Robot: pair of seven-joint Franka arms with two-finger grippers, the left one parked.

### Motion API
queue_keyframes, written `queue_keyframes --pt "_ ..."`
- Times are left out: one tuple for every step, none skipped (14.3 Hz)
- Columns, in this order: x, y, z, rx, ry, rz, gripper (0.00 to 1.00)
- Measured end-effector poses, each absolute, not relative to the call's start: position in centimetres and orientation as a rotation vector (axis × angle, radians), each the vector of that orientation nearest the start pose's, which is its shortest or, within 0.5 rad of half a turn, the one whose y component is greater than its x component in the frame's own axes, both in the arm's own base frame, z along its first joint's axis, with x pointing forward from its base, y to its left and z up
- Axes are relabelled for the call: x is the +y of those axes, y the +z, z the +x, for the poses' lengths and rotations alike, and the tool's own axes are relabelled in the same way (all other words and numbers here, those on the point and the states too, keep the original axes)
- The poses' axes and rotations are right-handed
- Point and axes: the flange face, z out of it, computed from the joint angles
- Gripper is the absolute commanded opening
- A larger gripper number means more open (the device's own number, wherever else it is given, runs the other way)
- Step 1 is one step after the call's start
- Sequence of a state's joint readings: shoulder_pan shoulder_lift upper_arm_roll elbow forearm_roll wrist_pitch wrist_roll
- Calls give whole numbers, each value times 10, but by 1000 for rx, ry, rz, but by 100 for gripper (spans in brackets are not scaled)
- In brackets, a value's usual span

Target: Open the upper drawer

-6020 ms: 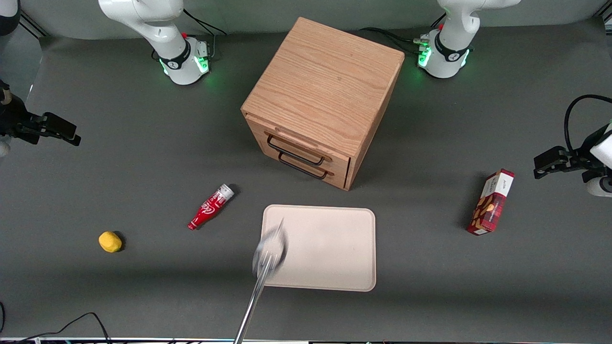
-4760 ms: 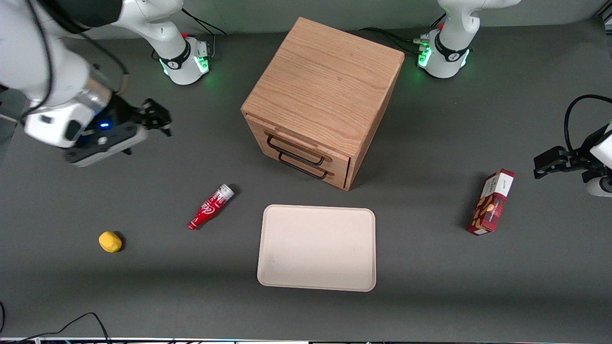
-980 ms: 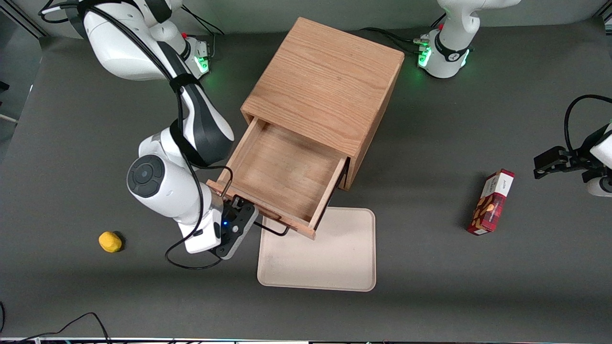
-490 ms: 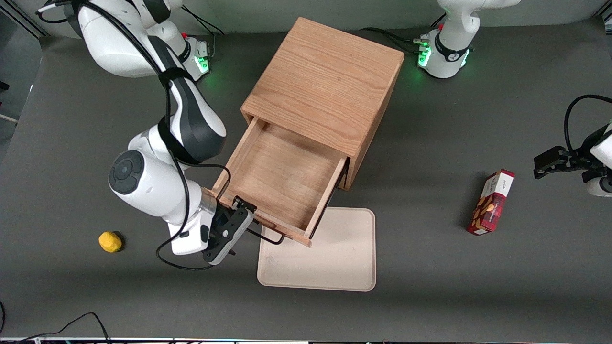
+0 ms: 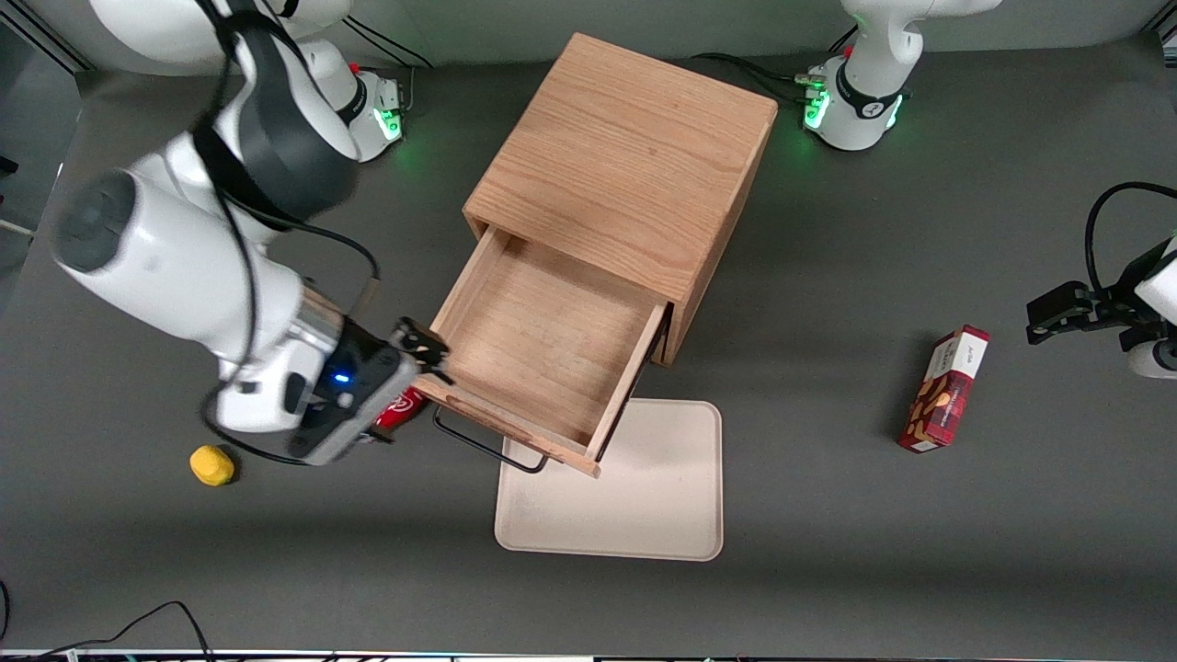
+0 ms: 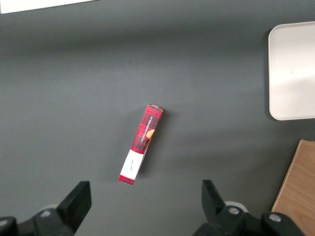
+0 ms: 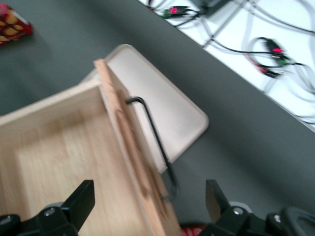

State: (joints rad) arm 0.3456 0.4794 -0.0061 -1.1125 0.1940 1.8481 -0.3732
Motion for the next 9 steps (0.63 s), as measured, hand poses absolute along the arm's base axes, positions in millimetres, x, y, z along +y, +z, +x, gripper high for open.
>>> queue_keyframes --pt "233 582 666 -965 -390 -2807 100" --pt "210 592 660 -933 -390 -2848 100" --pt "183 599 653 -893 -383 -2881 100" --pt "156 604 645 -848 -374 -2915 100" --pt "128 608 637 -806 -364 -2952 100" --pt "104 611 627 -766 -355 -2985 100" --pt "85 612 619 -708 -343 -3011 100" --pt "69 611 610 -616 -325 -3037 100" --pt "58 608 602 -503 -304 -3061 100"
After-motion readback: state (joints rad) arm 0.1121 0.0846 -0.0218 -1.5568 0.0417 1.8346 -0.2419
